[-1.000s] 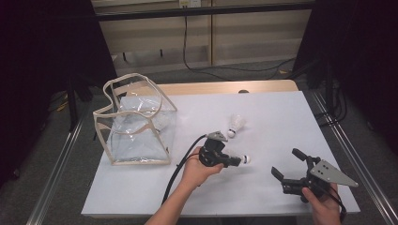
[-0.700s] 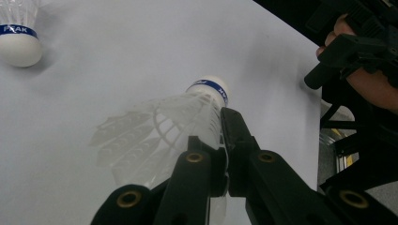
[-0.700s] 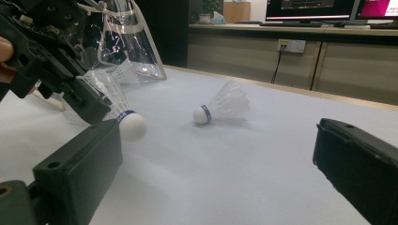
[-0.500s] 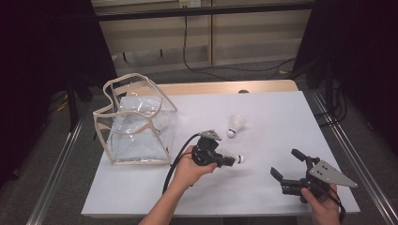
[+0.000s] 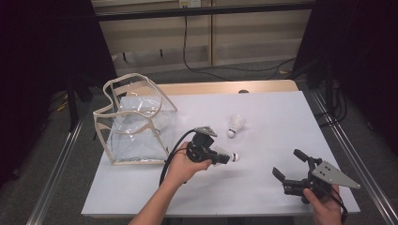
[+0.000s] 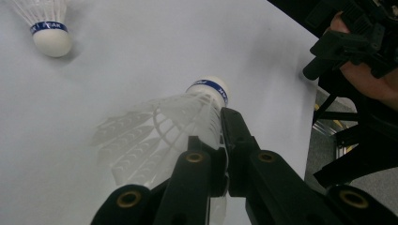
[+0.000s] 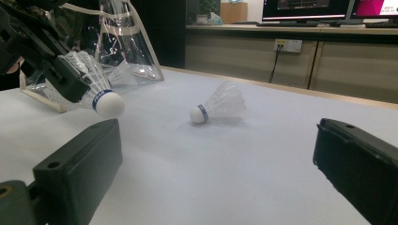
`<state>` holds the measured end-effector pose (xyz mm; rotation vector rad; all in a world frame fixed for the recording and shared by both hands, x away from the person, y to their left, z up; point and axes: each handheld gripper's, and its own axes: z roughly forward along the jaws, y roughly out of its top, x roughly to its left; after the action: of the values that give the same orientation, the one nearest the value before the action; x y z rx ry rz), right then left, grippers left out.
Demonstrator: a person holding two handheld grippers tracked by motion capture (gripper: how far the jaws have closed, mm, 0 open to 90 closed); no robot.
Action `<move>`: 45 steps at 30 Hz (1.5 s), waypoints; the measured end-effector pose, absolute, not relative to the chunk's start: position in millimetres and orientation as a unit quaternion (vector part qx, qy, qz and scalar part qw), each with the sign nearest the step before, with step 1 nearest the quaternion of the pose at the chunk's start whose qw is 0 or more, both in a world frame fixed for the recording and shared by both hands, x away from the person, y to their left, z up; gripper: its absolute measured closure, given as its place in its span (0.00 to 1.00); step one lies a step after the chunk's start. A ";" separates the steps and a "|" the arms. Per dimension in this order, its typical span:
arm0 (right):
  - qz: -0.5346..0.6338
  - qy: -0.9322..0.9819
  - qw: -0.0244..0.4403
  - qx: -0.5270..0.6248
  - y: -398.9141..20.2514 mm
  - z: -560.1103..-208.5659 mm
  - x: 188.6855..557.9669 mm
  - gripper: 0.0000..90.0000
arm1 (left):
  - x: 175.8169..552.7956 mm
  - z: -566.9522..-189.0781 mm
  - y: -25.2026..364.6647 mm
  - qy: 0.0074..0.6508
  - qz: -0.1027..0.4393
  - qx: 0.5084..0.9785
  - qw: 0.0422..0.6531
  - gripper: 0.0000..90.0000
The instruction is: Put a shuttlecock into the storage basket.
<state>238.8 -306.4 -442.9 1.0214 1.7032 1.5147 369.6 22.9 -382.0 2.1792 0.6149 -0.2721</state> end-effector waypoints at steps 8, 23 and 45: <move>0.577 0.648 0.314 0.384 -304.1 -442.9 241.1 0.02 | 372.2 -366.5 32.6 0.249 -0.100 0.874 0.406 0.99; 0.576 0.651 0.314 0.383 -305.2 -443.1 238.7 0.02 | 383.4 -346.7 43.6 0.258 -0.096 0.877 0.394 0.99; 0.571 0.651 0.318 0.385 -310.2 -443.9 233.2 0.02 | 388.6 -318.0 53.2 0.253 -0.102 0.883 0.381 0.99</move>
<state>233.2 -310.2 -443.9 1.0135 1.7133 1.5024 388.6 53.2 -318.0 2.2537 0.6461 -0.2613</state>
